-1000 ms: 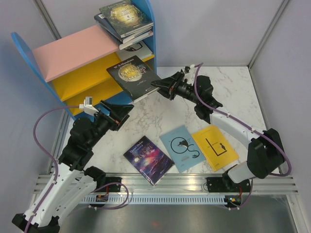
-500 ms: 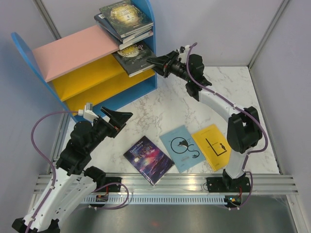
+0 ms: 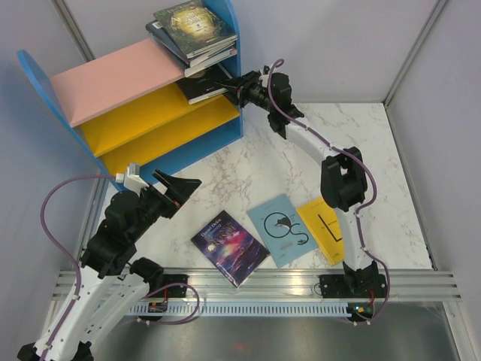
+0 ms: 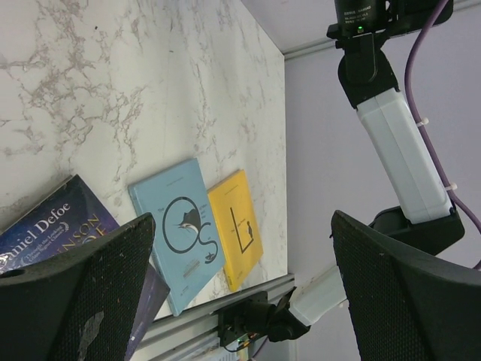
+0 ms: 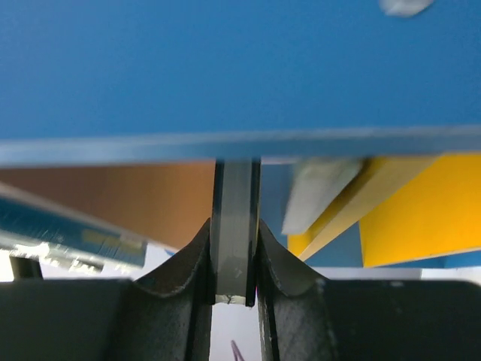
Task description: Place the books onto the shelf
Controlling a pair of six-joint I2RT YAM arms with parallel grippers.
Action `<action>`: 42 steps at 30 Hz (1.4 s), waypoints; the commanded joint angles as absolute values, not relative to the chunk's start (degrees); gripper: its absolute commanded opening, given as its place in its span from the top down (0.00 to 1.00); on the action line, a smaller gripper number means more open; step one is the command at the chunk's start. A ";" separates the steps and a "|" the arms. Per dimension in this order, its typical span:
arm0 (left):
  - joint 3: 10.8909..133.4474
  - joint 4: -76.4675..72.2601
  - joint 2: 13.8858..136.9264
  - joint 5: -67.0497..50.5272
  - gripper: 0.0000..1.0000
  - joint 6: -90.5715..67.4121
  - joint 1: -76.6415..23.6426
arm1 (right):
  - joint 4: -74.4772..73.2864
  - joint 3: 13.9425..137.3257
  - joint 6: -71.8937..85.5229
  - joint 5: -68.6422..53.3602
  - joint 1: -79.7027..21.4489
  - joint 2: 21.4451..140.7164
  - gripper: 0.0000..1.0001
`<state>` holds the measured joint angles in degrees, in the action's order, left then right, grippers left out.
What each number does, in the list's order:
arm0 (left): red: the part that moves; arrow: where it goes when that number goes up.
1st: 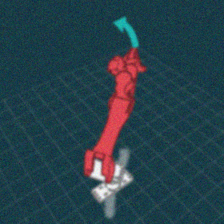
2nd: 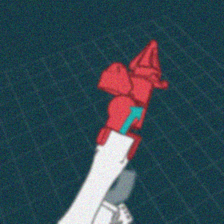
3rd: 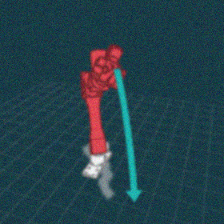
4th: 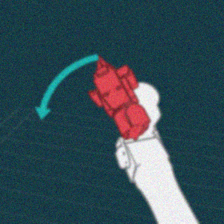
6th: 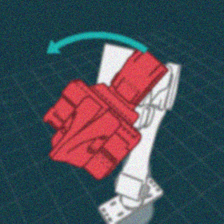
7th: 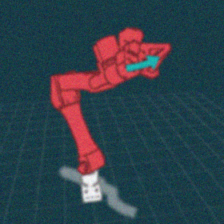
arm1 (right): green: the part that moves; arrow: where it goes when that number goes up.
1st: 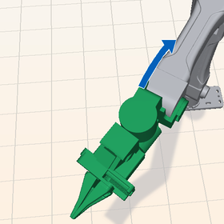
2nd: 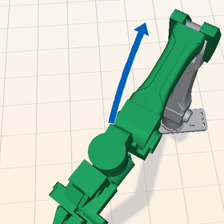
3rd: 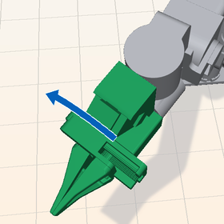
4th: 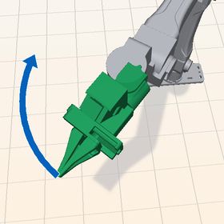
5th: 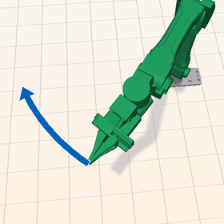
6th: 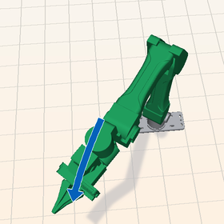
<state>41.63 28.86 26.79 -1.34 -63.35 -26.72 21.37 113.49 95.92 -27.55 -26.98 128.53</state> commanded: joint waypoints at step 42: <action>44.47 29.18 33.49 2.64 0.00 -55.02 -26.54 | 22.33 108.02 92.73 -31.29 -24.00 123.31 0.39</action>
